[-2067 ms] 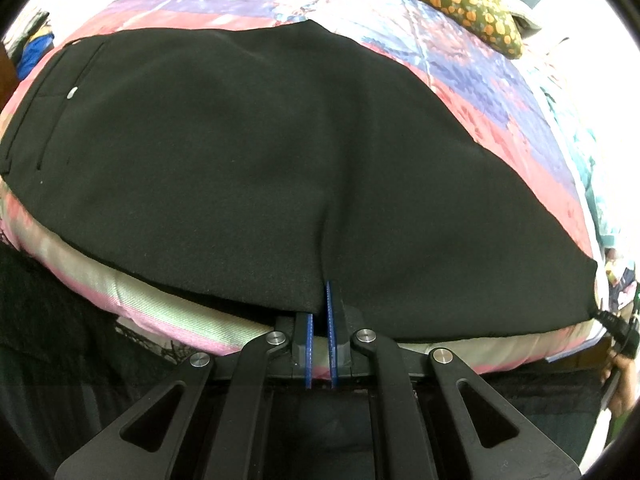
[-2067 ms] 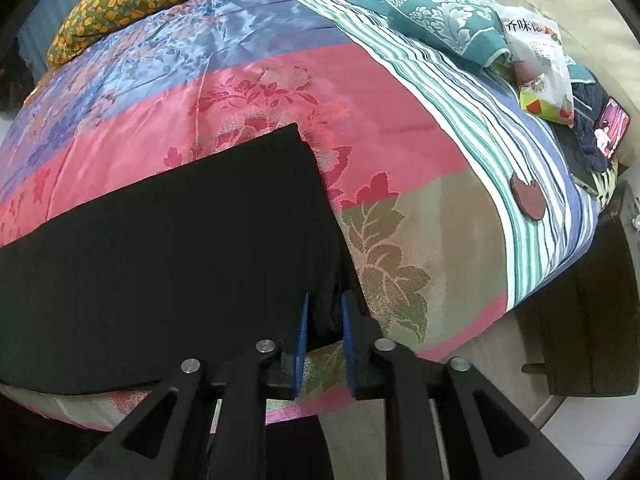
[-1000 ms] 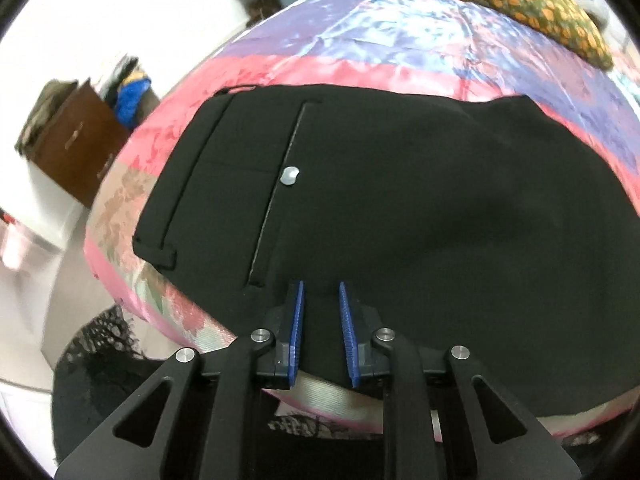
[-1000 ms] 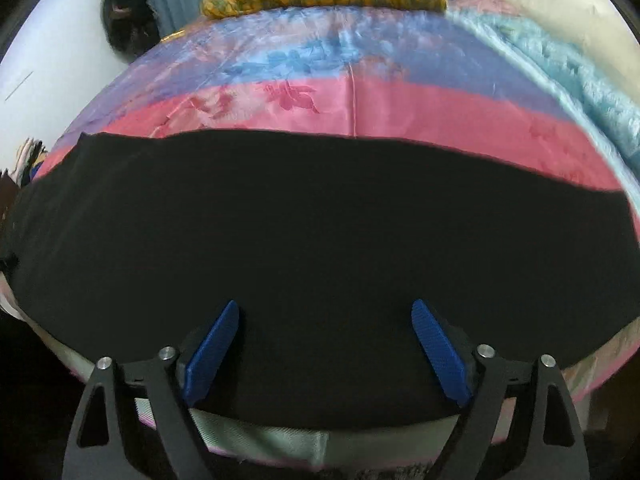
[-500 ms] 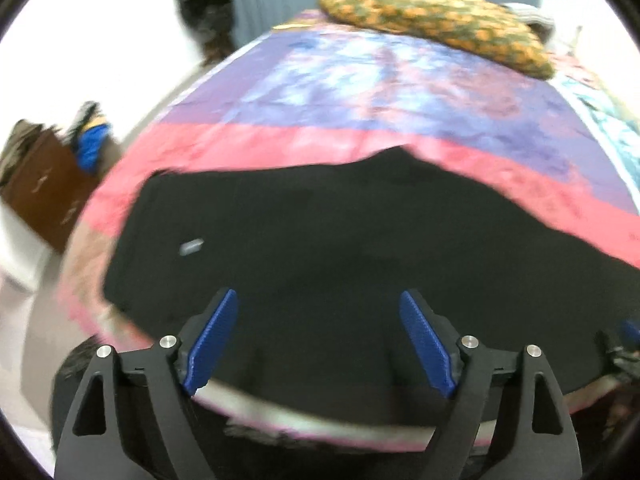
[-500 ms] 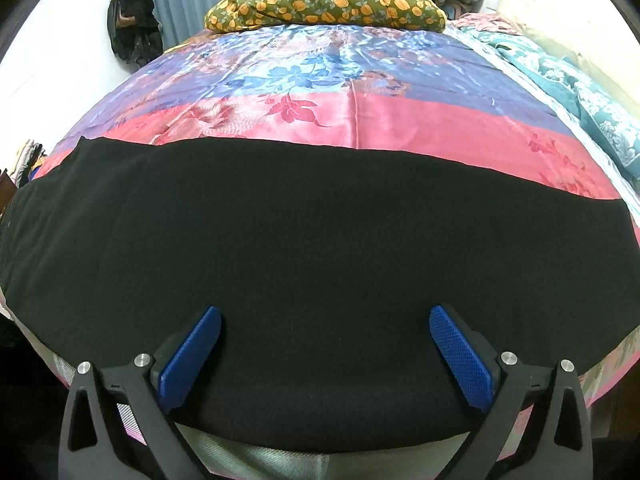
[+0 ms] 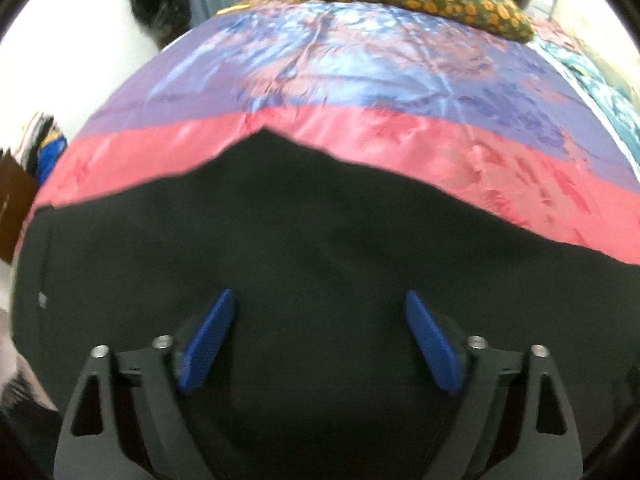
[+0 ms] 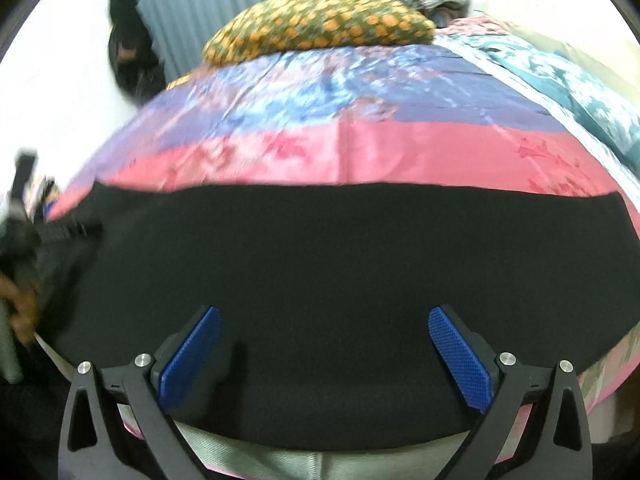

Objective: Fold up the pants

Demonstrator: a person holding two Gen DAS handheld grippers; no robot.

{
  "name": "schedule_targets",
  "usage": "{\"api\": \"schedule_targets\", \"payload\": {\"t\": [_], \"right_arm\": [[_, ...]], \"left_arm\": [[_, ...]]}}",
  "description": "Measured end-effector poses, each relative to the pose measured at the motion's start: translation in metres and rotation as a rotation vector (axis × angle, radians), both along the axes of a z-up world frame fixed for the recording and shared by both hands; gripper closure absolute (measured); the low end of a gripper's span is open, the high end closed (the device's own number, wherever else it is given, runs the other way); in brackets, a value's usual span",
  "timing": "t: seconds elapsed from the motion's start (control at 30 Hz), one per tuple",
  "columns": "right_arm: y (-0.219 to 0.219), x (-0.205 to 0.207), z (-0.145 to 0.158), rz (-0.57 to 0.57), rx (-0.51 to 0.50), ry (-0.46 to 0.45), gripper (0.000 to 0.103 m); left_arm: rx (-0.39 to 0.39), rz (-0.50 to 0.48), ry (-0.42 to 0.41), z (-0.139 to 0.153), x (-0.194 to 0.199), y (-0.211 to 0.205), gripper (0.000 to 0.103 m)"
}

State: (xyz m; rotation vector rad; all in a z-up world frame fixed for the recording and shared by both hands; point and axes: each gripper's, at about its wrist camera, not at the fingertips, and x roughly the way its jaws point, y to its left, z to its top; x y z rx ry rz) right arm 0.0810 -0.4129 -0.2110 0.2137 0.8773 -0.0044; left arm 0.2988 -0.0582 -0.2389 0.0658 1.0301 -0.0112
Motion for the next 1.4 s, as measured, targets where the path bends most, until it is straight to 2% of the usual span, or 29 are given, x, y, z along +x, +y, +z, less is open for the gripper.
{"api": "schedule_targets", "payload": {"t": [0.07, 0.2, 0.33, 0.57, 0.7, 0.77, 0.83, 0.9, 0.97, 1.03, 1.07, 1.1, 1.13, 1.17, 1.3, 1.4], "right_arm": [[-0.012, -0.001, 0.000, -0.032, 0.012, 0.001, 0.001], [-0.034, -0.004, -0.004, -0.105, 0.021, 0.016, 0.001], [-0.047, -0.012, 0.005, -0.148, 0.006, -0.023, 0.001], [-0.032, -0.002, 0.025, -0.094, -0.082, -0.055, 0.001], [-0.024, 0.033, 0.044, -0.040, -0.139, -0.106, 0.001], [-0.022, 0.071, 0.050, -0.006, -0.177, -0.088, 0.001], [-0.022, 0.104, 0.052, 0.017, -0.195, -0.109, 0.001], [-0.023, 0.132, 0.046, 0.027, -0.218, -0.126, 0.001], [-0.031, 0.166, 0.025, 0.038, -0.213, -0.098, 0.001], [-0.041, 0.189, -0.009, 0.034, -0.216, 0.008, 0.000], [-0.047, 0.199, -0.028, 0.037, -0.190, 0.102, 0.000], [-0.055, 0.205, -0.041, 0.037, -0.124, 0.159, 0.000], [-0.062, 0.203, -0.036, 0.024, -0.082, 0.121, 0.000], [-0.065, 0.202, -0.033, 0.010, -0.074, 0.120, 0.000], [-0.060, 0.204, -0.035, 0.015, -0.117, 0.146, 0.000], [-0.059, 0.207, -0.037, 0.016, -0.106, 0.146, 0.000]], "left_arm": [[-0.024, 0.007, -0.036, -0.005, -0.005, 0.006, 0.001], [-0.023, -0.004, -0.065, -0.006, -0.011, 0.008, 0.000], [-0.018, -0.005, -0.084, -0.009, -0.010, 0.006, 0.000], [-0.013, -0.006, -0.102, -0.011, -0.009, 0.004, 0.000], [-0.008, -0.006, -0.111, -0.011, -0.010, 0.003, 0.001], [-0.009, -0.005, -0.112, -0.011, -0.011, 0.003, 0.001], [-0.008, -0.005, -0.114, -0.011, -0.011, 0.003, 0.001], [-0.004, -0.004, -0.114, -0.011, -0.011, 0.003, 0.001], [0.000, -0.003, -0.115, -0.011, -0.011, 0.002, 0.001], [0.003, -0.002, -0.116, -0.011, -0.011, 0.002, 0.001], [0.005, -0.002, -0.117, -0.011, -0.011, 0.002, 0.001], [0.010, -0.001, -0.119, -0.011, -0.011, 0.001, 0.001], [0.012, 0.000, -0.121, -0.011, -0.011, 0.001, 0.001], [0.013, 0.001, -0.123, -0.011, -0.011, 0.001, 0.001], [0.015, 0.003, -0.133, -0.013, -0.012, 0.001, 0.001], [0.015, 0.003, -0.136, -0.013, -0.012, 0.001, 0.001]]}}
